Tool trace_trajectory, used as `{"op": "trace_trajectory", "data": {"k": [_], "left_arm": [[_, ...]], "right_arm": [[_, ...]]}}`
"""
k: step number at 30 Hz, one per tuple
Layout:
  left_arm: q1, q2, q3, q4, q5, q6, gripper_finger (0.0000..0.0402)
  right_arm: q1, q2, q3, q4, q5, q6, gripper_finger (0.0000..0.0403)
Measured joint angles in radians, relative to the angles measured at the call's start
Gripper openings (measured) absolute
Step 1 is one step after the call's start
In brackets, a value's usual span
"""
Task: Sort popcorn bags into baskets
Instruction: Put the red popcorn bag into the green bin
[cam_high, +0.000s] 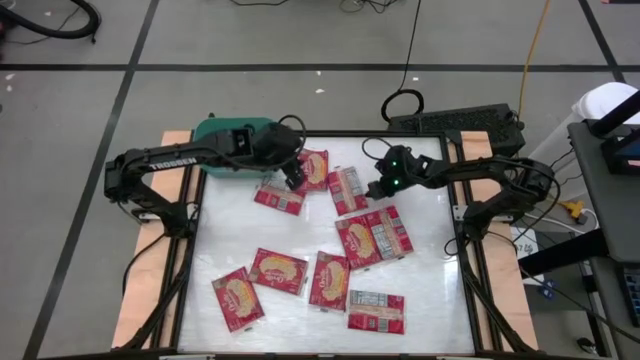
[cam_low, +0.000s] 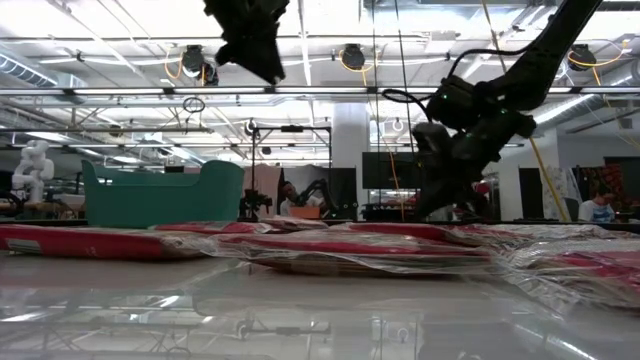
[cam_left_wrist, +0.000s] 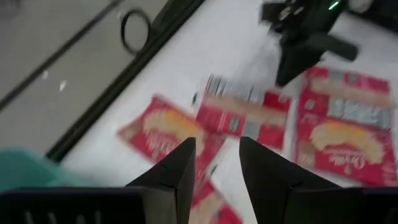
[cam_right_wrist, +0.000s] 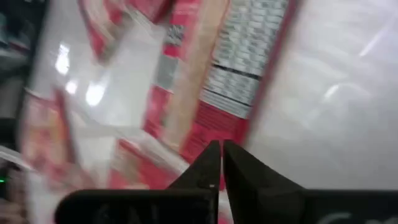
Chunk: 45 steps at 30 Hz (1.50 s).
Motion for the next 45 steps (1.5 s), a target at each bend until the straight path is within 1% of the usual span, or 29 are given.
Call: {"op": "trace_trajectory", "data": {"k": [3,5,9,11,14,16,19,22,25,28,30,34,38,42,45], "left_arm": [[-0.008,0.006,0.001,0.07,0.0,0.04,0.0127],[-0.011,0.024,0.003,0.103,0.0,0.061,0.0127],[-0.014,0.065,0.001,0.085,0.005,0.072,0.0127],[-0.013,0.093,0.001,0.073,0.04,0.074,0.0127],[-0.012,0.156,0.001,0.075,0.123,0.082,0.0127],[-0.018,0.204,0.001,0.093,0.166,0.094,0.0127],[-0.03,0.285,0.001,0.142,0.184,0.101,0.0127],[-0.042,0.379,0.001,0.232,0.185,0.101,0.0127],[-0.056,0.461,0.001,0.349,0.185,0.109,0.0127],[-0.068,0.52,0.001,0.432,0.185,0.124,0.0127],[-0.074,0.552,0.001,0.469,0.185,0.119,0.0127],[-0.08,0.6,0.001,0.475,0.184,0.085,0.0127],[-0.08,0.629,0.0,0.47,0.181,0.064,0.0127],[-0.08,0.642,0.0,0.468,0.177,0.064,0.0127],[-0.08,0.649,0.001,0.472,0.175,0.062,0.0127]], "right_arm": [[0.018,-0.013,0.001,0.089,-0.035,0.125,0.0002],[0.029,-0.023,0.002,0.112,-0.019,0.186,0.0002],[0.032,-0.029,0.017,0.065,-0.017,0.322,0.0001],[0.035,-0.03,0.039,0.001,-0.018,0.356,0.0003],[0.039,-0.031,0.101,-0.129,0.004,0.34,0.0004],[0.039,-0.031,0.151,-0.241,0.021,0.287,0.0004],[0.033,-0.032,0.219,-0.395,0.05,0.202,0.0004],[0.018,-0.032,0.228,-0.465,0.055,0.147,0.0008],[0.002,-0.029,0.204,-0.467,0.018,0.14,0.003],[-0.011,-0.022,0.173,-0.457,-0.016,0.14,0.0067],[-0.015,-0.023,0.161,-0.451,-0.013,0.122,0.0095],[-0.016,-0.007,0.135,-0.43,0.006,0.096,0.0146],[-0.015,0.039,0.129,-0.373,0.008,0.103,0.0182],[-0.007,0.078,0.129,-0.287,0.011,0.114,0.0202],[-0.006,0.105,0.129,-0.244,0.01,0.127,0.0207]]}}
